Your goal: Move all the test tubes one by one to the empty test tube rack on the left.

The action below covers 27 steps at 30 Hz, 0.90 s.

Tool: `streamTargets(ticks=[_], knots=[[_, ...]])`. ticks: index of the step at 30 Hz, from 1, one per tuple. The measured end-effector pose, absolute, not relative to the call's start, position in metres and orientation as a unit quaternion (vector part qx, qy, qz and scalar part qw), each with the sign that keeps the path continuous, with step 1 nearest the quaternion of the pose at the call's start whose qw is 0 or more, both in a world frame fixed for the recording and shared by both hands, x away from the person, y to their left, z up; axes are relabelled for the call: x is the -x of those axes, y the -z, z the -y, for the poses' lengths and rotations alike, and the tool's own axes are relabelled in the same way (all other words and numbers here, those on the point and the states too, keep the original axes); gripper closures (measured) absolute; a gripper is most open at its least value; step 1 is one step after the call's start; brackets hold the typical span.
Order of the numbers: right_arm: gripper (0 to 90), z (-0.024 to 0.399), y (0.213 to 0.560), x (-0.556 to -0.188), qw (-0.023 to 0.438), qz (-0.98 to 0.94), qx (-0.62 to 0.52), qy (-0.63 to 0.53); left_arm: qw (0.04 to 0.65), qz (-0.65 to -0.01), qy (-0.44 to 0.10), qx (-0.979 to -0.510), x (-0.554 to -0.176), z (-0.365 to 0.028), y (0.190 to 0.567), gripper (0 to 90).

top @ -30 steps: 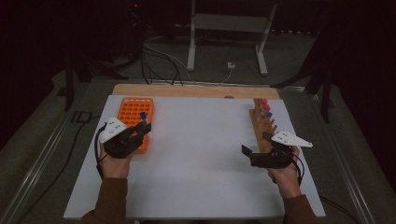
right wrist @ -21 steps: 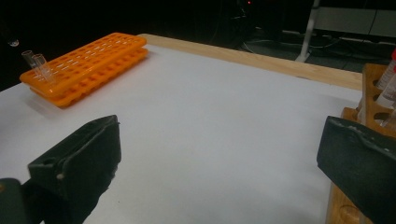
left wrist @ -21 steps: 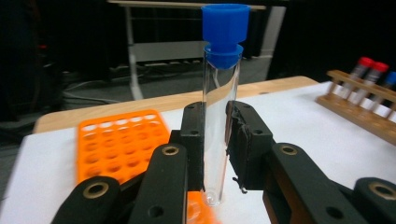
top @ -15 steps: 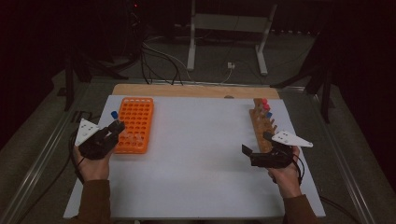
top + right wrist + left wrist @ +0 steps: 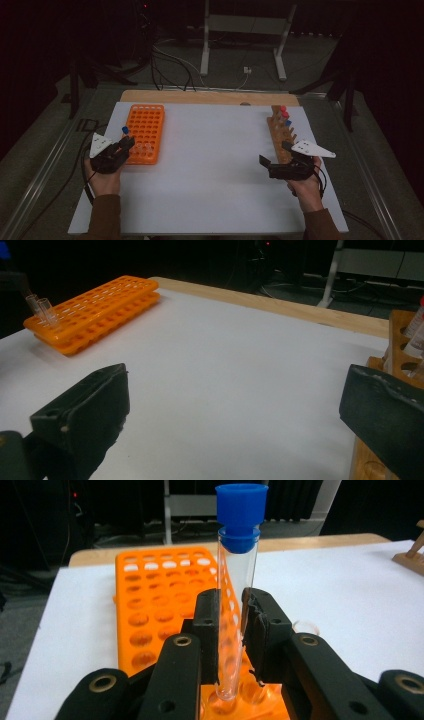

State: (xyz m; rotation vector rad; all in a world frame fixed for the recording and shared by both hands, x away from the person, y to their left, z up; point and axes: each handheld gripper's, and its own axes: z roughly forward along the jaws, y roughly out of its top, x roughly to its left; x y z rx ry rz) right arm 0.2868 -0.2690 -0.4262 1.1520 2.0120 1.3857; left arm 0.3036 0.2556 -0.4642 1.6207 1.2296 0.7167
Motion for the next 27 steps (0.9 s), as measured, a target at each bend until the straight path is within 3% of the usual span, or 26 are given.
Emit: streamTargets(ticks=[27], knots=[[0.0, 0.267, 0.429, -0.287, 0.215, -0.732, -0.413, -0.498, 0.394, -0.515, -0.259, -0.716, -0.31, -0.25, 0.494, 77.7]])
